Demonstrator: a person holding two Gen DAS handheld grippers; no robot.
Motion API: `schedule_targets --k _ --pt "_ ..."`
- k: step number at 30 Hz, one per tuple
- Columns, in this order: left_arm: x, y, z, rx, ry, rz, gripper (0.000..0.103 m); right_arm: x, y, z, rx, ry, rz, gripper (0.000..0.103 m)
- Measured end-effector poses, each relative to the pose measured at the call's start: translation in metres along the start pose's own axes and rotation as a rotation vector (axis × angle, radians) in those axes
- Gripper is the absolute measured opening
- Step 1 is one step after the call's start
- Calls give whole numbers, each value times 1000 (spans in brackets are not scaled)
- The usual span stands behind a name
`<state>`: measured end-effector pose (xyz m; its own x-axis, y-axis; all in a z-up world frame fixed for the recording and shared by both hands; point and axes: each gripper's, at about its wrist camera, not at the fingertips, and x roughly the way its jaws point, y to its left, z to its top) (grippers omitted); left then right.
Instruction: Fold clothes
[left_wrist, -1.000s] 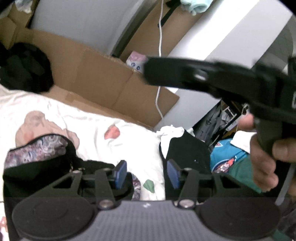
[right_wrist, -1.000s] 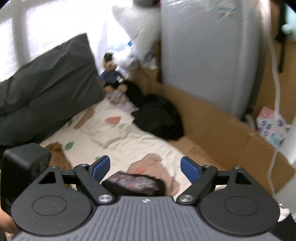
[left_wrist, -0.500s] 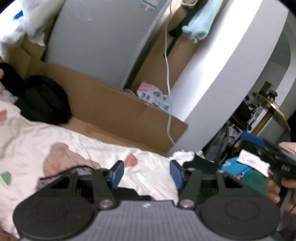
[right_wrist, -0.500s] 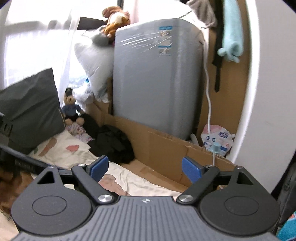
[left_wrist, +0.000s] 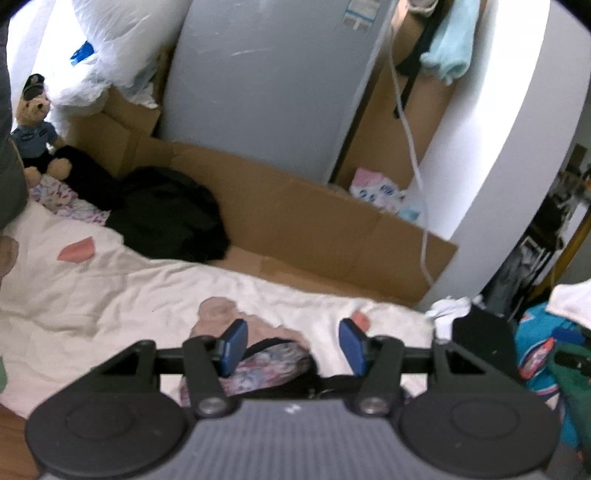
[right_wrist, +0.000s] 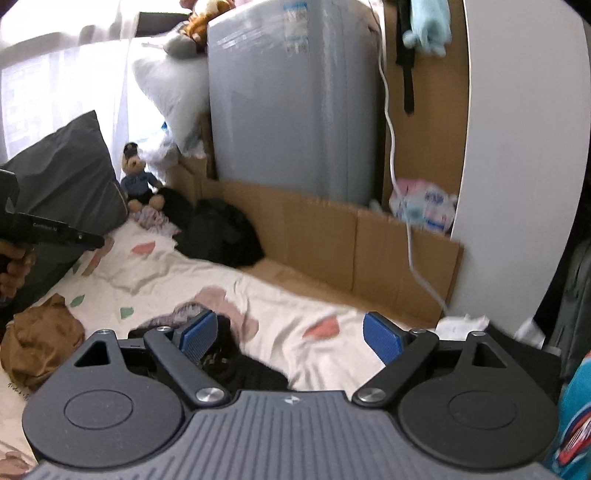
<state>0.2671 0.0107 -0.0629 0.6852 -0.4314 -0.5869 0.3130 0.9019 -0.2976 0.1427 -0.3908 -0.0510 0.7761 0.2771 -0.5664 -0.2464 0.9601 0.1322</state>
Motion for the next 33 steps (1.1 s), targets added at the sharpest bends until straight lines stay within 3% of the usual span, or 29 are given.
schedule_targets --k 5,8,14,24,28,29,30,33 --pt "19 3 -1 60 47 14 61 26 -14 -24 102 71 19 81" --pt "33 -3 -2 156 68 20 66 36 -19 -37 129 99 36 79" --pt "75 -25 -6 306 121 12 67 68 -34 -63 197 173 45 78" --pt "148 -41 -23 433 189 10 67 134 -55 -82 271 284 83 77" --pt "169 -48 -31 486 183 -2 67 166 -60 -84 306 314 100 78" --pt "172 -53 -34 516 171 -3 72 170 -60 -85 310 321 103 77" --pt "175 -56 -35 543 167 -5 84 174 -61 -86 314 326 105 77" --pt "188 -65 -43 619 185 -15 88 193 -65 -92 336 355 121 78"
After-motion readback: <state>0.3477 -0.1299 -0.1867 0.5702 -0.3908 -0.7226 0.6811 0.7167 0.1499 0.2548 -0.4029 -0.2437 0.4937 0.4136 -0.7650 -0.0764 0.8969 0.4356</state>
